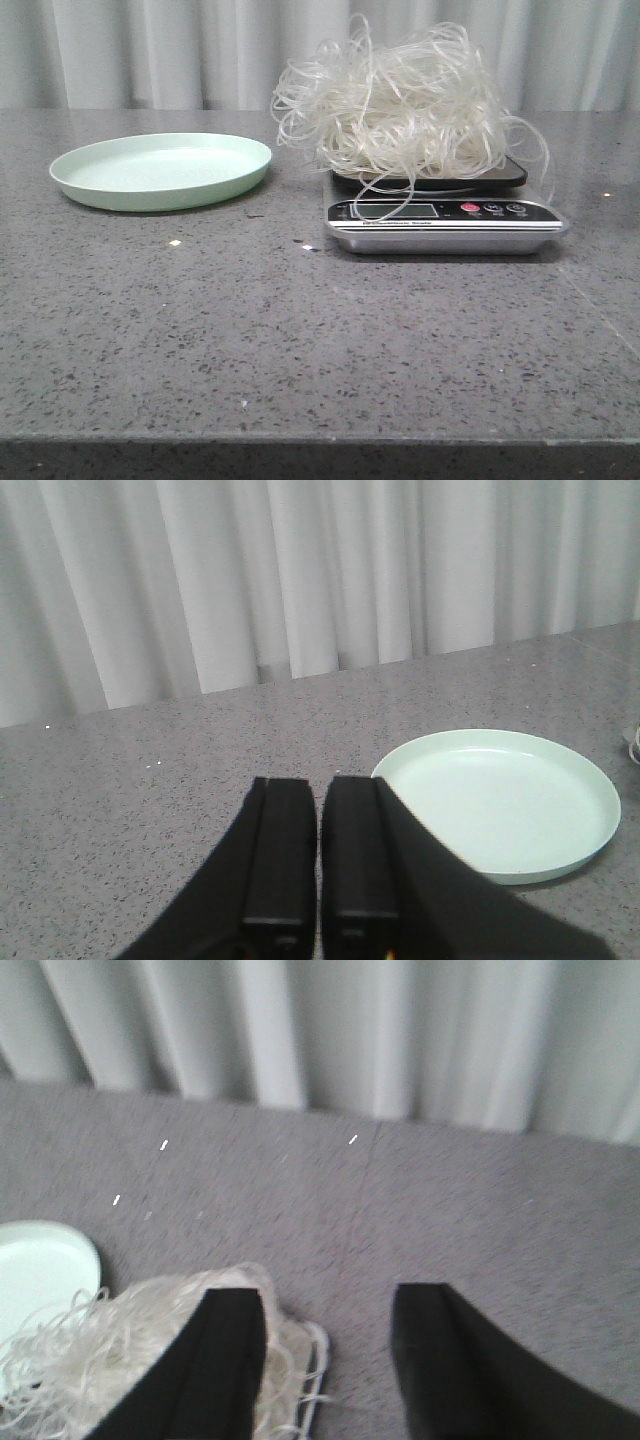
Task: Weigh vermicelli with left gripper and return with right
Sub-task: 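Withdraw the left gripper upward away from the scale, then lower the right gripper into the vermicelli on the scale and close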
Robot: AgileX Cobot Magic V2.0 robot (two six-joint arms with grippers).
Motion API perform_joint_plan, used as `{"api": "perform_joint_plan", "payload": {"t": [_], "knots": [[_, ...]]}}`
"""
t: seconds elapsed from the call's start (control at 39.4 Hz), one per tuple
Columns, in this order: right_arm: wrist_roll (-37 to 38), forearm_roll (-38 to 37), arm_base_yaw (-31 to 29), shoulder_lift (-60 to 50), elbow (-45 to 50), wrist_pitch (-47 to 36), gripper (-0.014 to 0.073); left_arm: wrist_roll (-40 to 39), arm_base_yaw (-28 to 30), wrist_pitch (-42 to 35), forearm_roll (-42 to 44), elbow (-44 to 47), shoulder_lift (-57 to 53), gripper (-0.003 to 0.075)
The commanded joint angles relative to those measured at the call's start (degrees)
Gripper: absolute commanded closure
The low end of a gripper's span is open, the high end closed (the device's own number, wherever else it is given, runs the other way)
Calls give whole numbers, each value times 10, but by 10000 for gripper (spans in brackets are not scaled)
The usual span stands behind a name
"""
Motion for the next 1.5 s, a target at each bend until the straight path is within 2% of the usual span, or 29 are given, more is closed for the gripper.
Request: {"api": "perform_joint_plan", "payload": {"t": [0.0,0.1,0.15,0.3,0.41,0.81,1.14,1.24,1.45,1.47], "knots": [[-16,1,23,43,-57,5,85,-7,2,-49,-8,-16,2,583],[-54,29,38,93,-101,56,-10,-7,2,-49,-8,-16,2,583],[-77,55,40,116,-122,82,-31,-7,2,-49,-8,-16,2,583],[-146,136,40,179,-167,130,-26,-7,2,-49,-8,-16,2,583],[-174,153,40,212,-185,147,-26,-7,2,-49,-8,-16,2,583],[-175,175,40,322,-189,158,-26,-7,2,-49,-8,-16,2,583],[-175,175,40,366,-189,173,-22,-7,2,-49,-8,-16,2,583],[-175,175,40,366,-190,171,58,-7,2,-49,-8,-16,2,583],[-175,175,40,366,-191,172,405,-7,2,-49,-8,-16,2,583],[-175,175,40,366,-191,173,424,-7,2,-49,-8,-16,2,583]]}}
